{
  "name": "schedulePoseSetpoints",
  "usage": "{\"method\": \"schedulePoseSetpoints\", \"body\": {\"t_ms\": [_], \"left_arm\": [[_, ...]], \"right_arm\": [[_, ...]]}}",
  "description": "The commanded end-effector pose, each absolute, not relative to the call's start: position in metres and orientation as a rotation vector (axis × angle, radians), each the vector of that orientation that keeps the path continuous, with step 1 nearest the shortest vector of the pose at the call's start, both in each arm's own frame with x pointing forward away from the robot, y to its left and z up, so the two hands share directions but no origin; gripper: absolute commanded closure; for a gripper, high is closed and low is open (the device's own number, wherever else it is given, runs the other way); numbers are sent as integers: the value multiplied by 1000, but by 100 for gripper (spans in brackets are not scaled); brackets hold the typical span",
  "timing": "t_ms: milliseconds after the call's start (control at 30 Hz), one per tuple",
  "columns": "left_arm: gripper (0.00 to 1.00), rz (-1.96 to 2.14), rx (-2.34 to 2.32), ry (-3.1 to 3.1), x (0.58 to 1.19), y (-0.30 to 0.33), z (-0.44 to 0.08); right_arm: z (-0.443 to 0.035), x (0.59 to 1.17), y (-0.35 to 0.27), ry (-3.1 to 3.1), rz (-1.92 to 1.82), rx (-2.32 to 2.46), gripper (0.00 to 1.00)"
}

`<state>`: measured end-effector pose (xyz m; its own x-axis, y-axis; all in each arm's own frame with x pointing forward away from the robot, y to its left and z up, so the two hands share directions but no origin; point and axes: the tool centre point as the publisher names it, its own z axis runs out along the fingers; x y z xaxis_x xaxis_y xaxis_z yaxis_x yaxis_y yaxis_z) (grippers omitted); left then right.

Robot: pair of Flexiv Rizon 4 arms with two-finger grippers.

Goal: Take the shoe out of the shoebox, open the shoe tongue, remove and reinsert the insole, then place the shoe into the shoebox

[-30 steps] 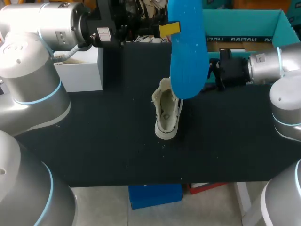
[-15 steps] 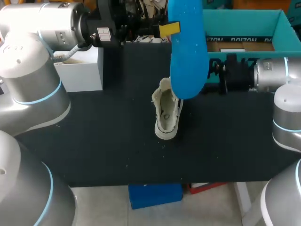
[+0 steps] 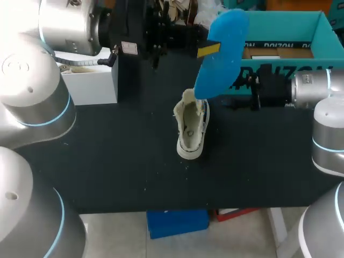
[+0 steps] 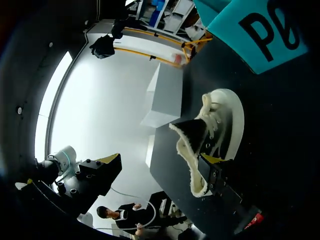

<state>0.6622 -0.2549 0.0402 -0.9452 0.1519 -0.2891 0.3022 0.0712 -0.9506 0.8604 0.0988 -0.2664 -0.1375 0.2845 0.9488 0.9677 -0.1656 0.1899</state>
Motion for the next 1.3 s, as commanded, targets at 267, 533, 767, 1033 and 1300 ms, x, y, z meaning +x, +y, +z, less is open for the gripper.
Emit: {"method": "schedulePoseSetpoints", "body": {"t_ms": [267,533,767,1033,1300], "left_arm": [[100,-1449,652,2161,667,-260,13],[100,-1449,652,2161,667,-260,13],[100,-1437,766,1974,638,-264,-11],[100,-1229,932,1760,626,-257,-49],[100,-1220,962,1773,624,-257,-60]], "right_arm": [[-267,861,100,-1444,-1339,-1480,0],[-267,861,100,-1444,-1339,-1480,0],[-267,861,100,-1444,-1339,-1480,0],[-267,861,100,-1444,-1339,-1480,0],[-267,861,100,-1444,-1339,-1480,0]]}}
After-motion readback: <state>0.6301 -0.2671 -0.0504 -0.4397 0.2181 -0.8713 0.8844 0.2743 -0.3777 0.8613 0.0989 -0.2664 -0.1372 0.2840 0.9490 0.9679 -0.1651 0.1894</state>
